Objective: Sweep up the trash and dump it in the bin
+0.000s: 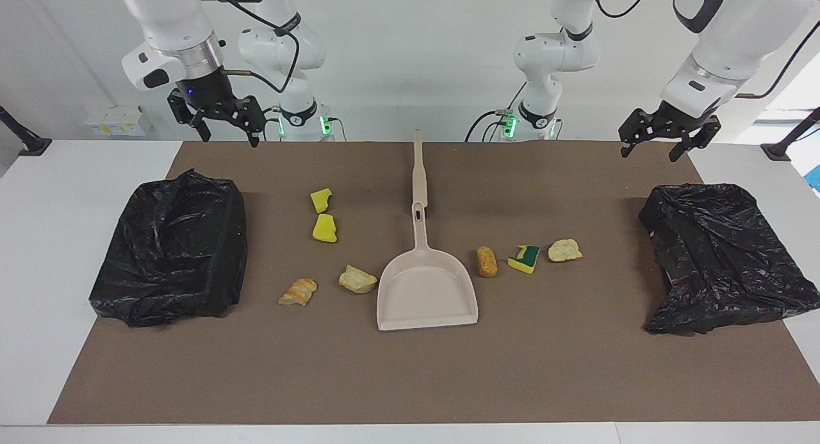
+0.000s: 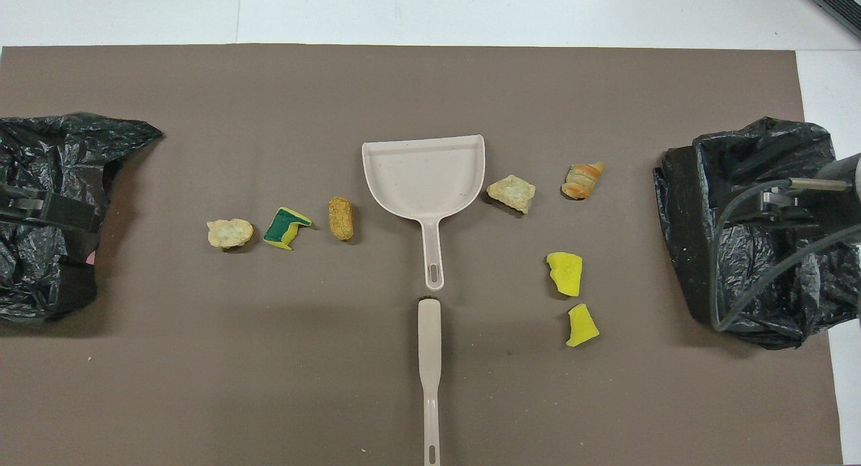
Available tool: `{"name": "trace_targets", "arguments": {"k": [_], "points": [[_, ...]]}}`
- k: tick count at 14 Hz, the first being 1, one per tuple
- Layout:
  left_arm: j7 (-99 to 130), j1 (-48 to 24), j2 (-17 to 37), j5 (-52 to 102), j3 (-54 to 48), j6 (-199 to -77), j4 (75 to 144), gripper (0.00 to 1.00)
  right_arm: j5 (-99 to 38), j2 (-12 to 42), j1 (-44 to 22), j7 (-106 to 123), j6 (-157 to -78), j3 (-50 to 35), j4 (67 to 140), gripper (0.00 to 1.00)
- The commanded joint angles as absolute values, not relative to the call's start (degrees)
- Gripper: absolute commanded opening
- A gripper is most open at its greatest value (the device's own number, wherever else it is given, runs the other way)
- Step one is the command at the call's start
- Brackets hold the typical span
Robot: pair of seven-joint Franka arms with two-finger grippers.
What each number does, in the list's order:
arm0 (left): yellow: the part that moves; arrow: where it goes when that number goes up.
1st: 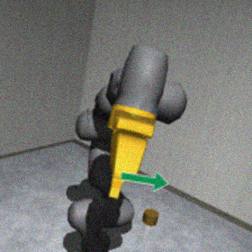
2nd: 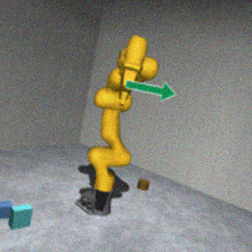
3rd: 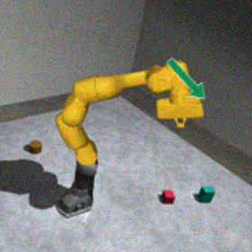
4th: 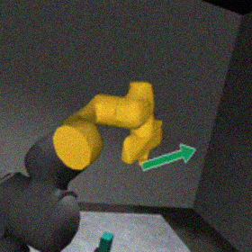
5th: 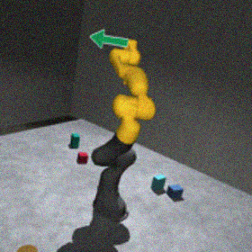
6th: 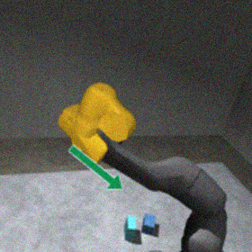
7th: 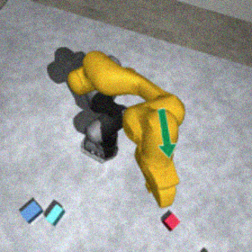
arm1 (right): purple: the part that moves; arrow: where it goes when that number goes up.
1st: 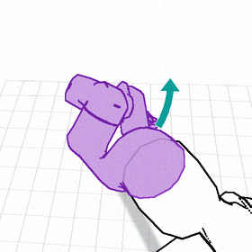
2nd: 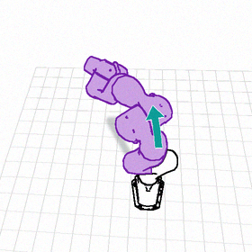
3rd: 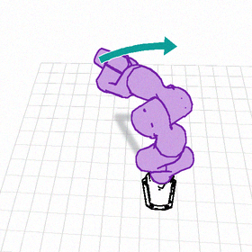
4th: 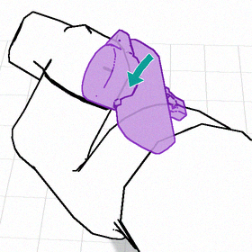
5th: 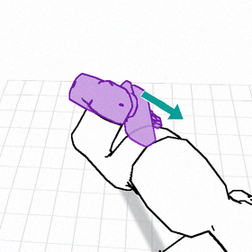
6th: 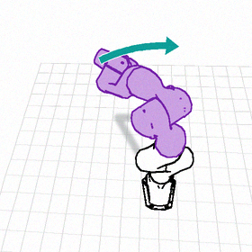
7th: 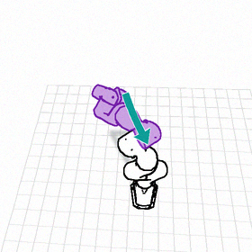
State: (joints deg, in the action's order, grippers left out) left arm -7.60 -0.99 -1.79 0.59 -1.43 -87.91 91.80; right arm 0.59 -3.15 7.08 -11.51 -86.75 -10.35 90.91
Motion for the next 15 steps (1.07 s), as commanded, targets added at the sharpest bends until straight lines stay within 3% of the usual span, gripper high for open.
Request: {"name": "trace_targets", "arguments": {"k": [1, 15], "points": [[-7.7, -0.9, -3.6, 0.0, -1.5, -87.4, 93.2, 1.00, 0.5, -4.0, 7.6, -10.2, -88.5, -10.5, 91.8, 1.00], [-7.7, -1.1, -3.7, 0.1, -1.5, -87.2, 93.1, 1.00, 0.2, -2.7, 8.0, -12.3, -87.7, -10.8, 89.7, 1.00]]}}
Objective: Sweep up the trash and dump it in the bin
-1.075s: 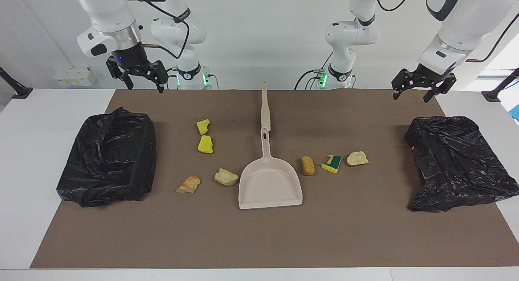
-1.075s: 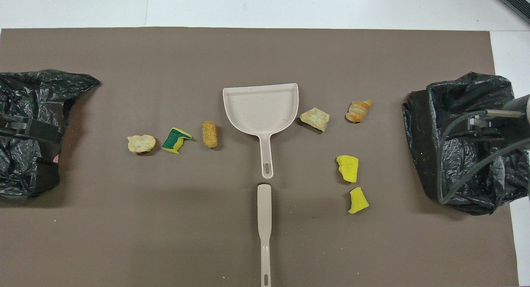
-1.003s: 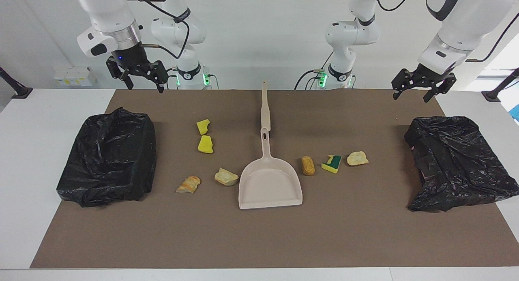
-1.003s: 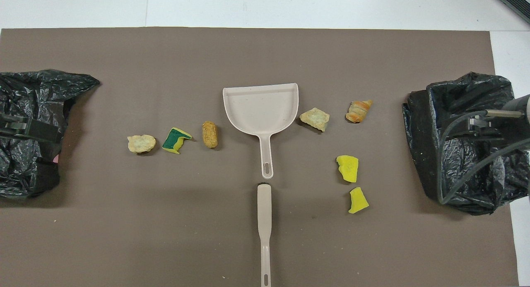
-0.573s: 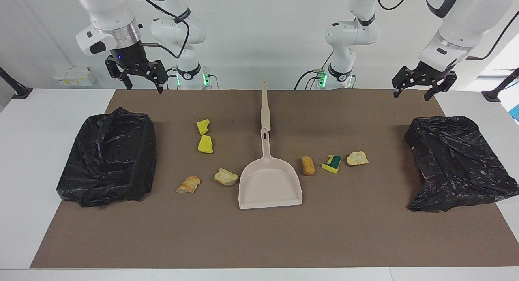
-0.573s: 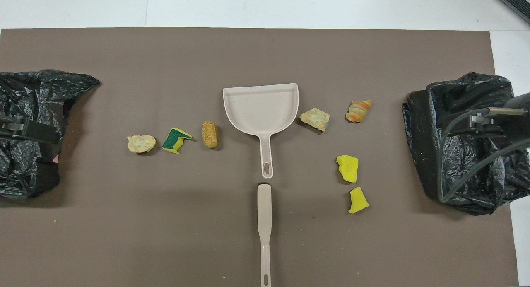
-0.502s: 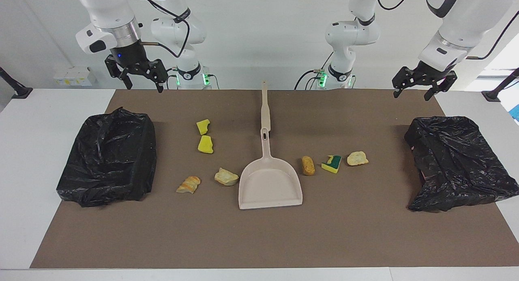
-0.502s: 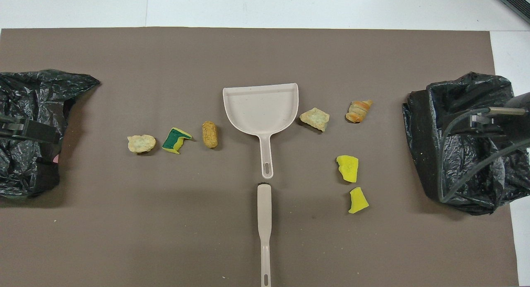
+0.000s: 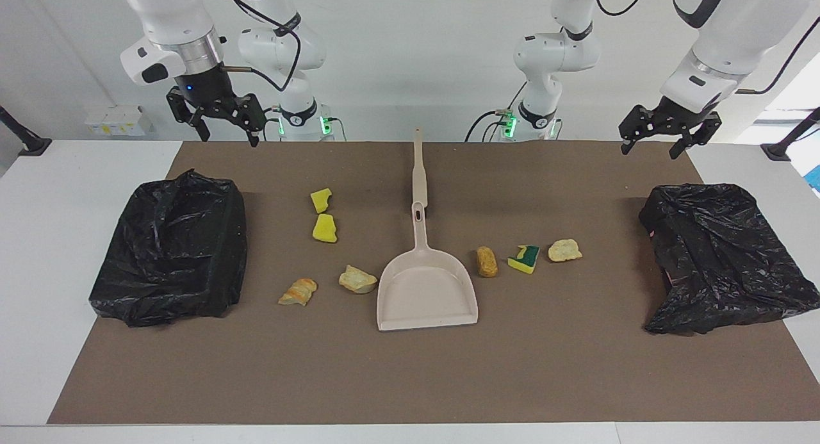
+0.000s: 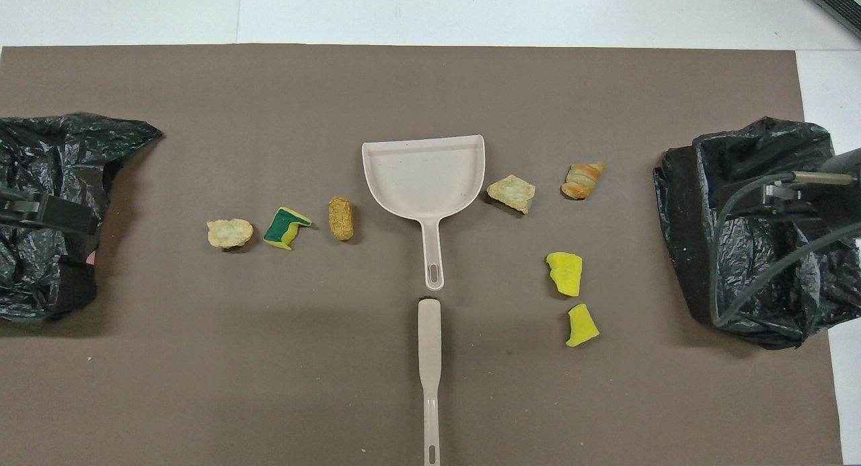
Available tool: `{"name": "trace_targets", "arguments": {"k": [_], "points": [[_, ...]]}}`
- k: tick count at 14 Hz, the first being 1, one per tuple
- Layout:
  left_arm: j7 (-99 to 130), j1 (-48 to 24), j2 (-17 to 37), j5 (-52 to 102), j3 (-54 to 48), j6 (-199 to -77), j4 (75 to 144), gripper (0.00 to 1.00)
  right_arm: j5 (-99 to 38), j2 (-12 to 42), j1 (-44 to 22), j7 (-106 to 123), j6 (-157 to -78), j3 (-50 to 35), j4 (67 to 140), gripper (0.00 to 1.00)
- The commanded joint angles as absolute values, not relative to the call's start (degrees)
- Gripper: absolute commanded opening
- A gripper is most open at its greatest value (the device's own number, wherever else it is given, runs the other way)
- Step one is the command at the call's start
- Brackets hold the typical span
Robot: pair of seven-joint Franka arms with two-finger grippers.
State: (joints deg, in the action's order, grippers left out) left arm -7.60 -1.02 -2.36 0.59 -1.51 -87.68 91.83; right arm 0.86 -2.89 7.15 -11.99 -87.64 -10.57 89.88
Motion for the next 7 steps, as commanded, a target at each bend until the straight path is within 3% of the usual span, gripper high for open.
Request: {"name": "trace_targets", "arguments": {"k": [1, 7], "points": [[-7.8, -1.1, -3.8, 0.1, -1.5, -87.2, 93.2, 1.00, 0.1, -2.7, 7.8, -12.3, -87.7, -10.9, 89.7, 1.00], [-8.2, -1.2, -3.9, 0.3, -1.6, -86.1, 93.3, 1.00, 0.1, -3.6, 7.3, -12.6, -88.0, -10.8, 91.1, 1.00]]}}
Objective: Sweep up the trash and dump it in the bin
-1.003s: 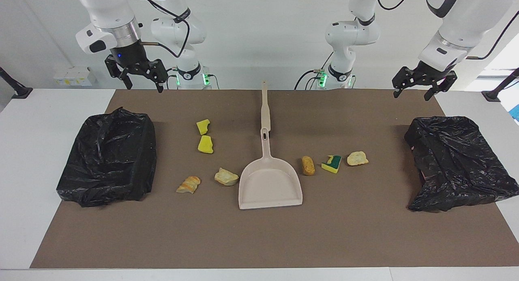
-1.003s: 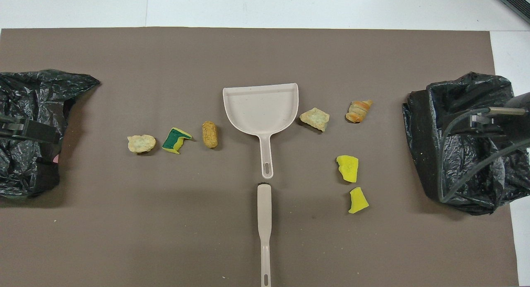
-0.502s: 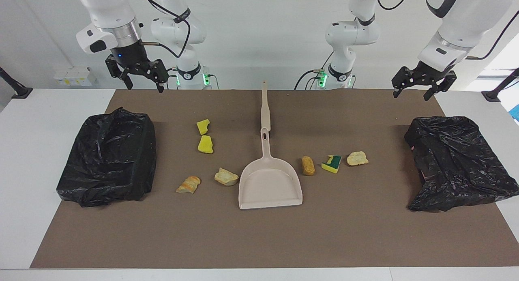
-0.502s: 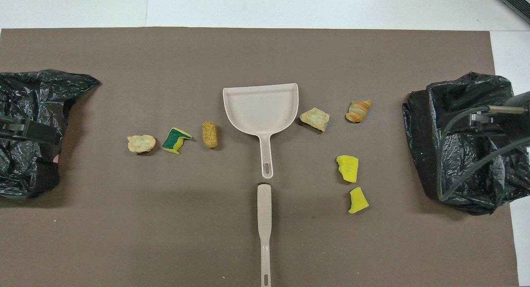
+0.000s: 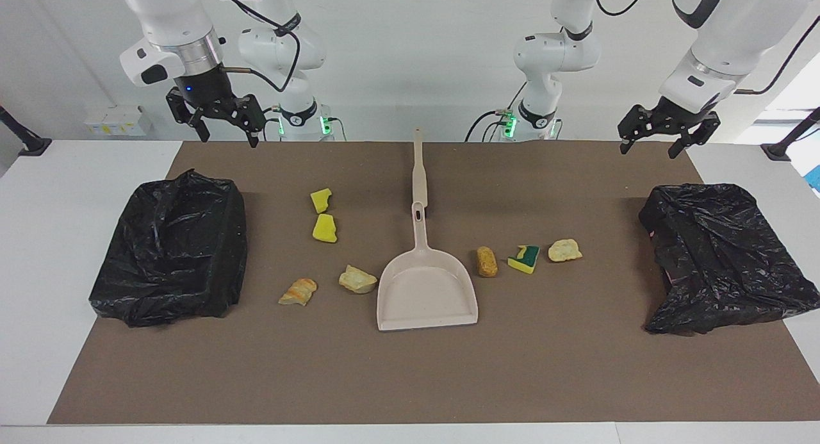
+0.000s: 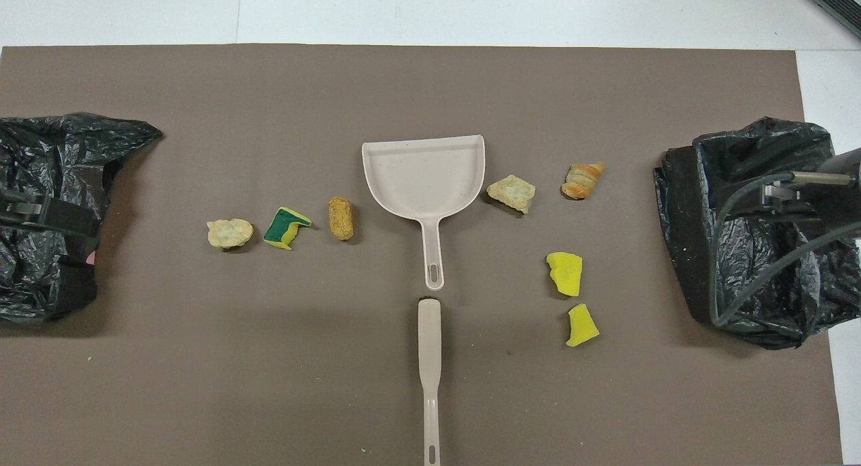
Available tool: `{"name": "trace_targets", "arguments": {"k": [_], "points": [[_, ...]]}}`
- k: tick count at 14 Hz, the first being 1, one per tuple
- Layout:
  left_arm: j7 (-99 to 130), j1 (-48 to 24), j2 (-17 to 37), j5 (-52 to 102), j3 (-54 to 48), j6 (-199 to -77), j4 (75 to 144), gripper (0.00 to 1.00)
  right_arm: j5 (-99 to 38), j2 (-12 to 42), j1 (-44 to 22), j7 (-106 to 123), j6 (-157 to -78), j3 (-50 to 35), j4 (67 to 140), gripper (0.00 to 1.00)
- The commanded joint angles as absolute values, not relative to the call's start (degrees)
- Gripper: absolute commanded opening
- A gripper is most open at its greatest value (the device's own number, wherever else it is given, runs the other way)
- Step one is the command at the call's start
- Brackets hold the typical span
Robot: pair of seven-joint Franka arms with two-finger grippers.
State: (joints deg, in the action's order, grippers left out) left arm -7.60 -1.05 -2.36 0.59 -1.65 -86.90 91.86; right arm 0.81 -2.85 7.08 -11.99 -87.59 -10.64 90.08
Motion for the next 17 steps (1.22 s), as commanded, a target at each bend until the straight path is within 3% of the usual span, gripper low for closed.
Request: {"name": "trace_targets", "arguments": {"k": [1, 17], "points": [[-8.3, -1.1, -3.9, 0.4, -1.7, -86.2, 93.3, 1.00, 0.1, -3.6, 7.2, -12.6, -88.1, -10.9, 91.1, 1.00], [-7.8, -1.7, -3.9, 0.4, -1.9, -86.3, 93.5, 1.00, 0.1, -3.5, 7.4, -12.4, -88.2, -10.8, 91.1, 1.00]]}}
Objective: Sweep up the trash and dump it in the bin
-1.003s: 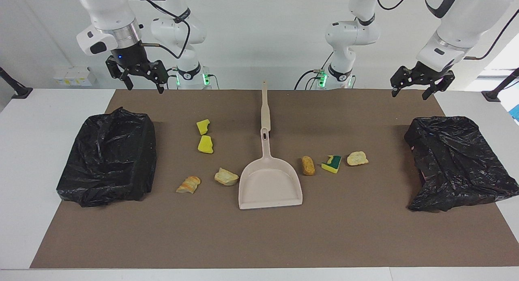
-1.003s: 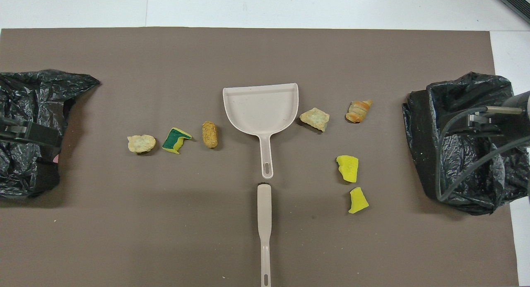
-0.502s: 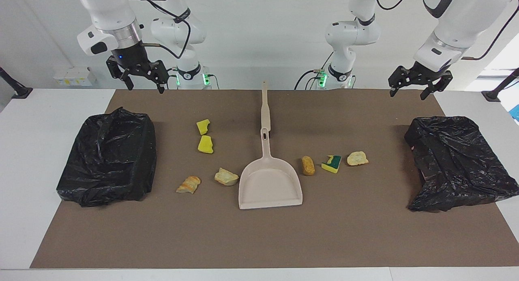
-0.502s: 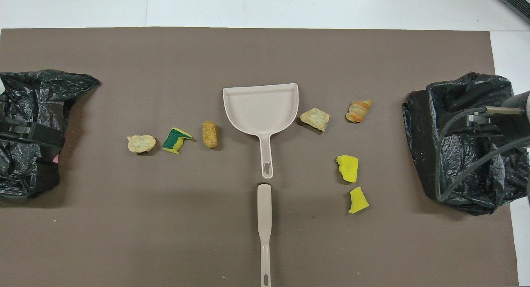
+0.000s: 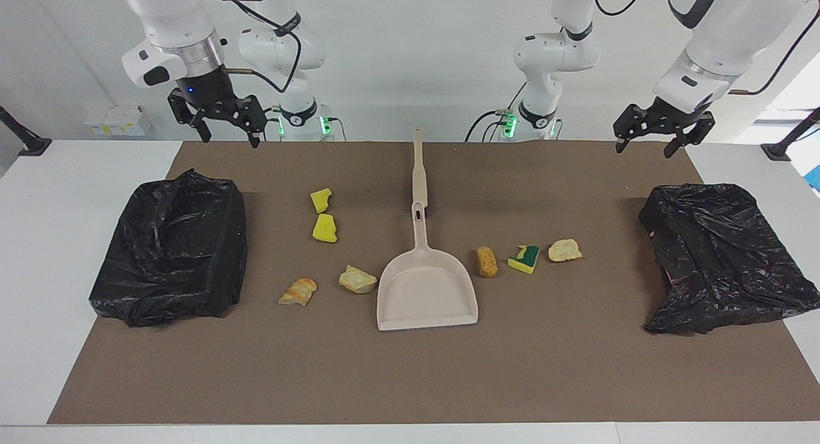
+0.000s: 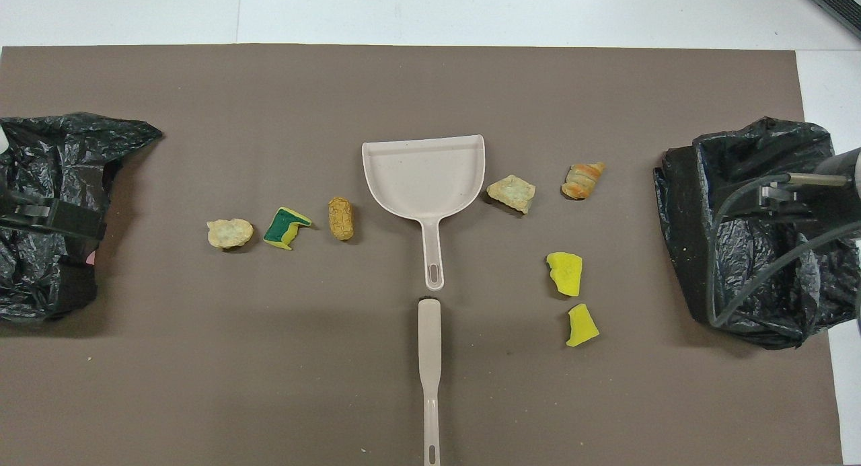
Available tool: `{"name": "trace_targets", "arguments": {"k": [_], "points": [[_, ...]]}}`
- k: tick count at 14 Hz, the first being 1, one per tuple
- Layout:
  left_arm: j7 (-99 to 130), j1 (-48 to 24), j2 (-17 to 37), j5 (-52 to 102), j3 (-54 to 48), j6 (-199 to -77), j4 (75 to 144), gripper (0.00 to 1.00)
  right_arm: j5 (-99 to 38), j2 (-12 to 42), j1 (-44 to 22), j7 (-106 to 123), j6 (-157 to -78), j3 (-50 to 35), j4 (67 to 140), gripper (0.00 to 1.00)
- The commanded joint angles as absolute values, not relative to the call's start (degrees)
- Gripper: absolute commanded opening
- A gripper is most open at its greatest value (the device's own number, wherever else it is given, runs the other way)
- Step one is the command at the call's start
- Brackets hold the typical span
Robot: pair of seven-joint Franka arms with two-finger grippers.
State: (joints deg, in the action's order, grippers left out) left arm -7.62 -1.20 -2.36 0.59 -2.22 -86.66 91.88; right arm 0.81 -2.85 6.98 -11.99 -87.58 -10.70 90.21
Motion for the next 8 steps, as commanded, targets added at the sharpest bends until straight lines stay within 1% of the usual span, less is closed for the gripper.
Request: {"name": "trace_targets", "arguments": {"k": [1, 8], "points": [[-7.8, -1.7, -3.9, 0.4, -1.9, -86.4, 93.5, 1.00, 0.1, -3.5, 7.4, -12.4, -88.1, -10.8, 91.1, 1.00], [-7.7, -1.7, -3.9, 0.4, -2.1, -86.4, 93.5, 1.00, 0.2, -3.6, 7.1, -12.4, -88.0, -11.0, 91.1, 1.00]]}}
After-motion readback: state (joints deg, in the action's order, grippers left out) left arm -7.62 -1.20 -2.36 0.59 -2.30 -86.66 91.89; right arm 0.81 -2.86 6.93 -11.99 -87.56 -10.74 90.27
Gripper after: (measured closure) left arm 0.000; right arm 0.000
